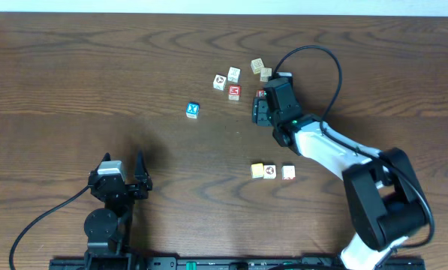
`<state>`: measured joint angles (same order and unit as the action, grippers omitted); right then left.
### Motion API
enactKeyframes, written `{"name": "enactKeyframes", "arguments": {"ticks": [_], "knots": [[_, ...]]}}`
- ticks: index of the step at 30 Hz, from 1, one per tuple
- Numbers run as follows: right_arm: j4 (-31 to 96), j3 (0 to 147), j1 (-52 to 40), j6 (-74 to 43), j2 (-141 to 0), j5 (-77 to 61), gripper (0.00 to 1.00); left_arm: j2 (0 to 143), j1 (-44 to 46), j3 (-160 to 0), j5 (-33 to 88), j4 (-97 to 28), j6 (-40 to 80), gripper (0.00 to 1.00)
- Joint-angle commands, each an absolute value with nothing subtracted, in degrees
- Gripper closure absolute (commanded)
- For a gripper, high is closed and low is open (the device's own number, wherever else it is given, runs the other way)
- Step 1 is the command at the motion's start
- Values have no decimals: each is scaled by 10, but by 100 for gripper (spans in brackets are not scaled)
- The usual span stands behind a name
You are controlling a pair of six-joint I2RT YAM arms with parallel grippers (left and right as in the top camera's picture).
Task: Lift 4 blocks
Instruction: 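Move the right gripper over the red 3 block and lower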
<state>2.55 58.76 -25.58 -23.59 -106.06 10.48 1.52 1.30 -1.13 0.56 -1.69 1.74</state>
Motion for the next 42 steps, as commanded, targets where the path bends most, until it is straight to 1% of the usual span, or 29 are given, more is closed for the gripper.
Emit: {"name": "enactKeyframes", "arguments": {"ticks": [1, 20, 23, 28, 32, 39, 42], "knots": [[27, 619, -255, -230, -1092, 95, 25, 15, 15, -2, -5, -42, 24, 26], [6, 650, -256, -222, -1162, 94, 27, 15, 15, -2, -5, -42, 25, 26], [-10, 657, -256, -221, -1174, 94, 29, 15, 15, -2, -5, -42, 25, 26], [-15, 668, -256, -220, -1182, 114, 40, 15, 15, -2, -5, -42, 25, 27], [-17, 675, -255, -220, -1182, 139, 45, 15, 15, -2, -5, -42, 25, 26], [-37, 677, -255, -192, -1182, 153, 46, 15, 15, -2, -5, -42, 25, 27], [-41, 677, -255, -192, -1182, 156, 50, 15, 15, -2, -5, -42, 25, 26]]}}
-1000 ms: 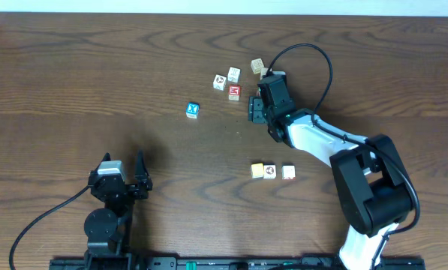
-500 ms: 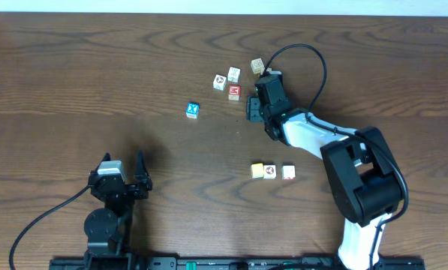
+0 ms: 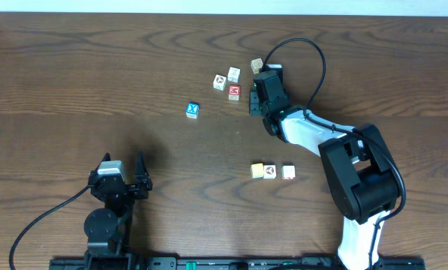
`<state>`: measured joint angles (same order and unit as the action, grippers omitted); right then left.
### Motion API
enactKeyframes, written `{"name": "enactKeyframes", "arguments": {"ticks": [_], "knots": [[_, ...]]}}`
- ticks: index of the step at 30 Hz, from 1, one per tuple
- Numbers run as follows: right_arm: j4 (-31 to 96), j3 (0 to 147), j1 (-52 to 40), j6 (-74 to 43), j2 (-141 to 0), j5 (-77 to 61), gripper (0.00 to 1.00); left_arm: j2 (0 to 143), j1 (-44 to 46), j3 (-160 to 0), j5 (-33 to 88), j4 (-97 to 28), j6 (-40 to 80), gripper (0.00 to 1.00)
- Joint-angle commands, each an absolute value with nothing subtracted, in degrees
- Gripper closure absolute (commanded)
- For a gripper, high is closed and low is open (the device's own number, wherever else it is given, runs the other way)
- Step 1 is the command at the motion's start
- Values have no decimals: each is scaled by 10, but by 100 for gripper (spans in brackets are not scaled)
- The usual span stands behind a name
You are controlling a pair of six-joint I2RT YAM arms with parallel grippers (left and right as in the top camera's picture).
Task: Lift 4 blocks
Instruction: 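Move the right gripper over the red 3 block and lower, then close the right gripper on the red 3 block and lift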
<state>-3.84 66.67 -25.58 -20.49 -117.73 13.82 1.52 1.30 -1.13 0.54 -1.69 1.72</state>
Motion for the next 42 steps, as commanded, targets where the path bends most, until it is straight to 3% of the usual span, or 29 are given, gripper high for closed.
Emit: {"name": "enactKeyframes", "arguments": {"ticks": [1, 14, 27, 42], "knots": [[-42, 677, -255, -192, -1182, 156, 52, 15, 15, -2, -5, -42, 25, 26], [-19, 677, -256, -192, -1182, 142, 78, 15, 15, -2, -5, -42, 25, 26], [10, 679, -268, -192, -1147, 143, 82, 15, 15, -2, -5, -42, 25, 27], [258, 679, -268, -192, -961, 179, 97, 15, 15, -2, -5, -42, 25, 26]]}}
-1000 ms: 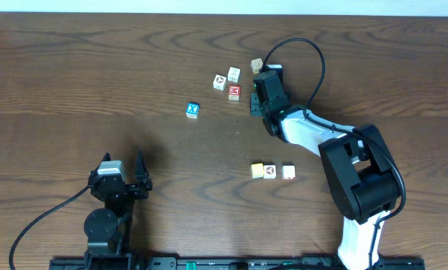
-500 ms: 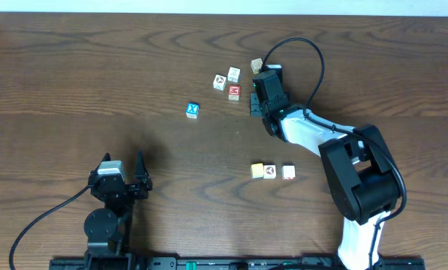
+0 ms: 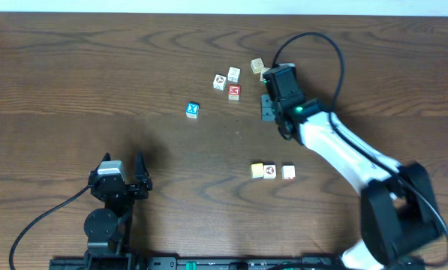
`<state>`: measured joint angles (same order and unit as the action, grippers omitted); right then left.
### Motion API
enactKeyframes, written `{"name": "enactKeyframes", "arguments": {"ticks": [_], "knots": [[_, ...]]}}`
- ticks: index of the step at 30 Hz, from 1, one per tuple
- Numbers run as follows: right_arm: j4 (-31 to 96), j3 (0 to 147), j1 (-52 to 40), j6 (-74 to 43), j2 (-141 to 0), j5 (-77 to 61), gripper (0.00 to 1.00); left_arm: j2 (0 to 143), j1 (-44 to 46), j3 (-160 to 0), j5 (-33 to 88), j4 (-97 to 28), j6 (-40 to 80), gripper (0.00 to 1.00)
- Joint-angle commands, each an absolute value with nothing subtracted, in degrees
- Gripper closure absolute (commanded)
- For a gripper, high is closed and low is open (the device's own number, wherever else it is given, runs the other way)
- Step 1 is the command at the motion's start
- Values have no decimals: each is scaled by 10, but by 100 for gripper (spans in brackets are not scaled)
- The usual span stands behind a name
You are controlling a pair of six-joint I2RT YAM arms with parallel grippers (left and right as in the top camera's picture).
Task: Lift 4 blocks
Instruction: 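Close the right gripper on the red 3 block and lift, then carry the red 3 block toward the front row of blocks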
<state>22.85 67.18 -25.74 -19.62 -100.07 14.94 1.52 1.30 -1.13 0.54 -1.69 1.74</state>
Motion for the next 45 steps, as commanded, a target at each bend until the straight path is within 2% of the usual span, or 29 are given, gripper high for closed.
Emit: {"name": "enactKeyframes", "arguments": {"ticks": [1, 10, 21, 32, 40, 45], "knots": [[274, 679, -268, -192, -950, 182, 98, 15, 15, -2, -5, -42, 25, 26], [409, 677, -269, -231, -850, 216, 99, 15, 15, -2, -5, -42, 25, 26], [510, 634, -271, -282, -767, 244, 99, 15, 15, -2, -5, -42, 25, 27], [427, 432, -291, -359, -656, 188, 97, 15, 15, -2, -5, -42, 25, 26], [316, 342, -305, -377, -669, 164, 91, 15, 15, -2, -5, -42, 25, 27], [302, 328, -305, -377, -688, 164, 91, 15, 15, -2, -5, -42, 25, 26]]}}
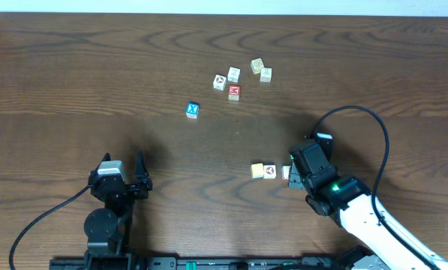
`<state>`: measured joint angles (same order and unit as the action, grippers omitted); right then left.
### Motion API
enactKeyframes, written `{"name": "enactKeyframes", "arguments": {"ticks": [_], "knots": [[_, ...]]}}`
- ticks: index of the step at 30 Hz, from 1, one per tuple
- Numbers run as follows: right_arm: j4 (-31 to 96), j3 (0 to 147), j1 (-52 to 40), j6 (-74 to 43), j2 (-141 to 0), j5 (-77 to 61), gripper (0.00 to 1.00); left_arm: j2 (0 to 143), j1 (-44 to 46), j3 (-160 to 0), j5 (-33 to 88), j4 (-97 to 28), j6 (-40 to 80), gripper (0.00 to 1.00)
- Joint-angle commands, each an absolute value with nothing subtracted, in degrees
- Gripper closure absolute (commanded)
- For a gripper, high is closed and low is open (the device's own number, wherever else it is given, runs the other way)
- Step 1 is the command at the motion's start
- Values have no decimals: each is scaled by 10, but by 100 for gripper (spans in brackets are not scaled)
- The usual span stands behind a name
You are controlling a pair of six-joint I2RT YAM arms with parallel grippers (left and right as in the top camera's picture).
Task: Lift 4 blocks
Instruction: 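Carry the red 3 block toward the front row of blocks, then lower the 3 block at the right end of the row and release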
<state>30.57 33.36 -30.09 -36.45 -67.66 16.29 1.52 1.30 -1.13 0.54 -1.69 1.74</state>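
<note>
Several small printed blocks lie on the wooden table. A far cluster holds a cream block (257, 65), a second cream block (266, 73), a white one (233, 73), another white one (220, 82) and a red one (234, 92). A blue block (193, 110) lies apart to the left. Nearer me, a yellow block (257, 170), a brown-marked block (270, 172) and a white block (286, 172) form a row. My right gripper (295, 177) hovers at the row's right end, covering part of the white block; its jaws are hidden from above. My left gripper (124, 174) rests open at the near left.
The right arm (359, 214) reaches in from the near right corner, its black cable (374, 124) looping above it. The left arm's base (103, 225) stands at the near edge. The table's far edge (224, 13) runs behind the cluster.
My right gripper has moved from just right of the far cluster to the right end of the near row. The left arm has not moved.
My right gripper stood at a reddish block just right of the far cluster, then sat directly over it. Afterwards it was slightly nearer me and that spot showed no block. Now the gripper is at the near row and the reddish block is out of sight.
</note>
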Motion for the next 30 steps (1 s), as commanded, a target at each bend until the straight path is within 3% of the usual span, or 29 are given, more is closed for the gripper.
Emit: {"name": "enactKeyframes", "arguments": {"ticks": [1, 16, 30], "knots": [[302, 328, -304, -377, -695, 165, 91, 15, 15, -2, -5, -42, 25, 26], [245, 328, -304, -370, -810, 167, 92, 15, 15, -2, -5, -42, 25, 26], [212, 328, -305, -325, -820, 110, 96, 15, 15, -2, -5, -42, 25, 26]]}}
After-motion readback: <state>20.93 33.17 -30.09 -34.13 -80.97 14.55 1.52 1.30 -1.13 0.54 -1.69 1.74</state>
